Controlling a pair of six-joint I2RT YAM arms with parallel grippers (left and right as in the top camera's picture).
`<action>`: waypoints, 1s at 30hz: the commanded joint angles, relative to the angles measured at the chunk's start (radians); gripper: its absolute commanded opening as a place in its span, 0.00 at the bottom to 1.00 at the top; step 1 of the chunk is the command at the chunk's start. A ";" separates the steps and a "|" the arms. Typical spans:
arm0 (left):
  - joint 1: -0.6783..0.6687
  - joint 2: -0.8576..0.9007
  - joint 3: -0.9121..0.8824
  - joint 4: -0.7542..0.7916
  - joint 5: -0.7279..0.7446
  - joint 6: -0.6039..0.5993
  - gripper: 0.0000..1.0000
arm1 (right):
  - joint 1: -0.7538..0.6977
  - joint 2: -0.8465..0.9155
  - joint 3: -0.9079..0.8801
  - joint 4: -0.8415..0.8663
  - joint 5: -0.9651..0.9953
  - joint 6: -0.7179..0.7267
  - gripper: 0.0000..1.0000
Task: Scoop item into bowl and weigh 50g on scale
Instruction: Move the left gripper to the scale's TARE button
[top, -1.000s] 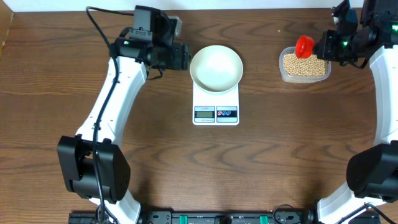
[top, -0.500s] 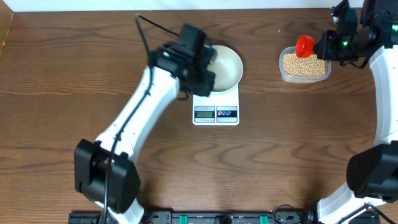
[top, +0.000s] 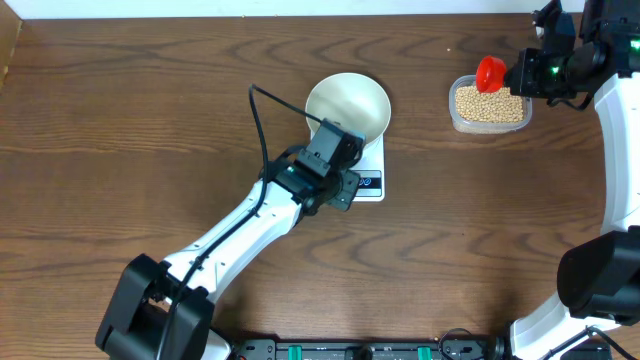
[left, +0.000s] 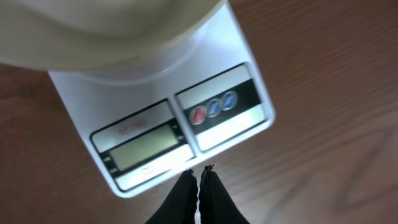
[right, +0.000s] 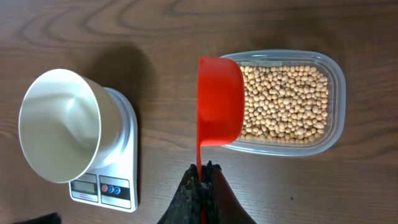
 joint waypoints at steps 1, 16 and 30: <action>0.004 0.017 -0.019 0.023 -0.019 0.185 0.07 | -0.004 0.006 0.008 0.001 -0.003 -0.019 0.01; 0.003 0.155 -0.019 0.138 0.100 0.332 0.07 | -0.004 0.008 -0.051 0.048 -0.011 -0.019 0.01; 0.003 0.216 -0.019 0.231 0.066 0.349 0.07 | -0.004 0.008 -0.069 0.061 -0.010 -0.019 0.01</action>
